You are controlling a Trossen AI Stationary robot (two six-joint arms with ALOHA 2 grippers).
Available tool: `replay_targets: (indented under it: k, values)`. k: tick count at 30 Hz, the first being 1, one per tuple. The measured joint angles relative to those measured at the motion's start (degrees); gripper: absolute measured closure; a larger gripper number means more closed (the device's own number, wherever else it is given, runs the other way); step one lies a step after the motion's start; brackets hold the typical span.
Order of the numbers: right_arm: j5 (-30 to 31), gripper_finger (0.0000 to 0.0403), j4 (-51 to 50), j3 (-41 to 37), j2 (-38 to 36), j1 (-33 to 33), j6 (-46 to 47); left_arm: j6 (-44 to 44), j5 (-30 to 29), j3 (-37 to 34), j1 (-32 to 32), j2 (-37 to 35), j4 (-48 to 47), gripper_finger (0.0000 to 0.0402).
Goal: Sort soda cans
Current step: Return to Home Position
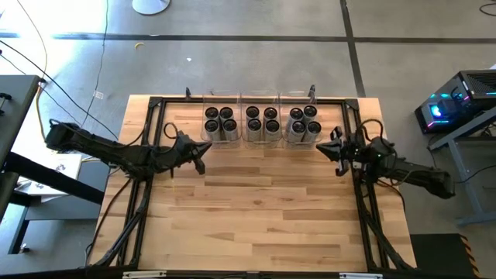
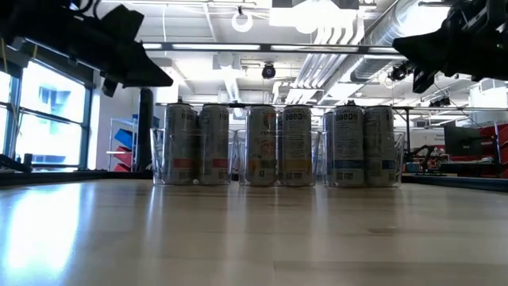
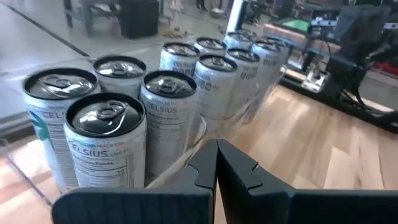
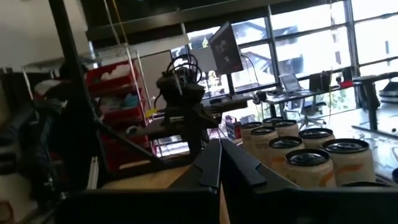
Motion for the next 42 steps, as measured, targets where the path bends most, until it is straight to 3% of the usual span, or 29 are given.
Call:
replay_targets:
  k: [7,10,13,18,27,36,42]
  values:
    - [0.8,0.0403,-2.9,-0.2,0.0,2.0,-3.6,3.6,11.0,0.0,11.8,-0.3,-0.5,0.0401]
    - [0.9,0.0403,-6.9,-0.2,0.0,1.9,-2.0,7.7,12.7,-1.1,14.7,-0.8,1.6,0.0401]
    - [0.8,0.0403,-8.5,-0.2,0.0,1.9,0.0,12.9,13.9,-6.6,15.2,-2.1,8.5,0.0401]
    - [0.9,0.0403,-13.0,-0.2,0.1,1.9,-0.8,12.2,15.7,-18.7,15.3,-6.8,23.5,0.0401]
    - [1.4,0.0403,-15.8,-0.2,0.5,1.9,-0.8,18.5,19.7,-18.7,13.2,-16.0,14.9,0.0402]
    - [1.4,0.0403,-15.9,-0.2,0.5,1.9,-0.8,19.1,41.2,-18.8,15.7,-29.4,5.1,0.0402]
    - [1.4,0.0403,-15.9,-0.2,0.5,1.9,-0.8,17.4,48.9,-18.8,16.3,-36.8,-2.1,0.0402]
